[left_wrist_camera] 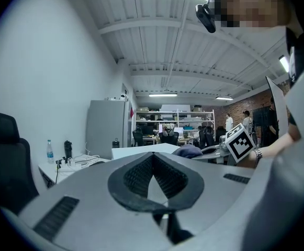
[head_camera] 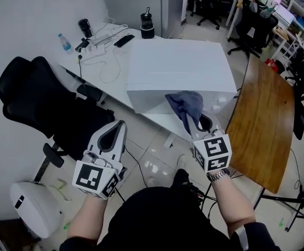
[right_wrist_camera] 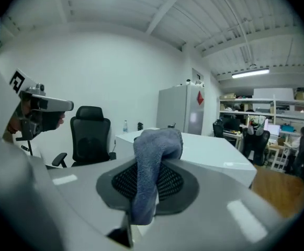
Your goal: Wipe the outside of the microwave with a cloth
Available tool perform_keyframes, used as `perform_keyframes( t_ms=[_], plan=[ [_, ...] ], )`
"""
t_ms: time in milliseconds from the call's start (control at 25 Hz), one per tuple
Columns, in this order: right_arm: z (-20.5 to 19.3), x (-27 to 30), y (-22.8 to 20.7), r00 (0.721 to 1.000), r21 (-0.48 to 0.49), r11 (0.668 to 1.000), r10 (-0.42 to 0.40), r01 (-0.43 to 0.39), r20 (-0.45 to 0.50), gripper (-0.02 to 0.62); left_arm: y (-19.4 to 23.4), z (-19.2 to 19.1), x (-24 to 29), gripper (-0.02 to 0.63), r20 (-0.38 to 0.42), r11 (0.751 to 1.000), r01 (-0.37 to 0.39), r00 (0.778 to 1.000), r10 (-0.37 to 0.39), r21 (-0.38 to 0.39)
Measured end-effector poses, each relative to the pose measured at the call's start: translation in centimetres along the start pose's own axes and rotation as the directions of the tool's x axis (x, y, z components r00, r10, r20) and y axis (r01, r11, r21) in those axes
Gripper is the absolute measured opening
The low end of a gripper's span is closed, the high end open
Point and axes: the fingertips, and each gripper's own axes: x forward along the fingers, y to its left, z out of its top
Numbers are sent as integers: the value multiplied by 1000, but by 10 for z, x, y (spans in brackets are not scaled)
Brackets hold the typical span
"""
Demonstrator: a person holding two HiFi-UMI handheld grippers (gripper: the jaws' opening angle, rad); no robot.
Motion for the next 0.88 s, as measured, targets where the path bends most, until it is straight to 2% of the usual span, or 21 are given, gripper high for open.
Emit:
perform_keyframes(
  t_ms=[200,400,680,880],
  plan=[
    [-6,45,70,991,-48,990,135,-135,11,46,24,-7,-29,3,-13,997,-71,997,71,0],
    [-11,91,119,977,-85,974,211,-209,18,46,54,-11,-57,3,-31,988,-156,987,156,1],
    [-36,143,147,973,-104,967,232,-231,-4,46,87,-15,-83,3,-54,969,-246,968,246,15],
    [-48,175,145,979,-128,971,200,-202,-31,46,101,-14,-93,3,-70,962,-272,959,274,34]
  ],
)
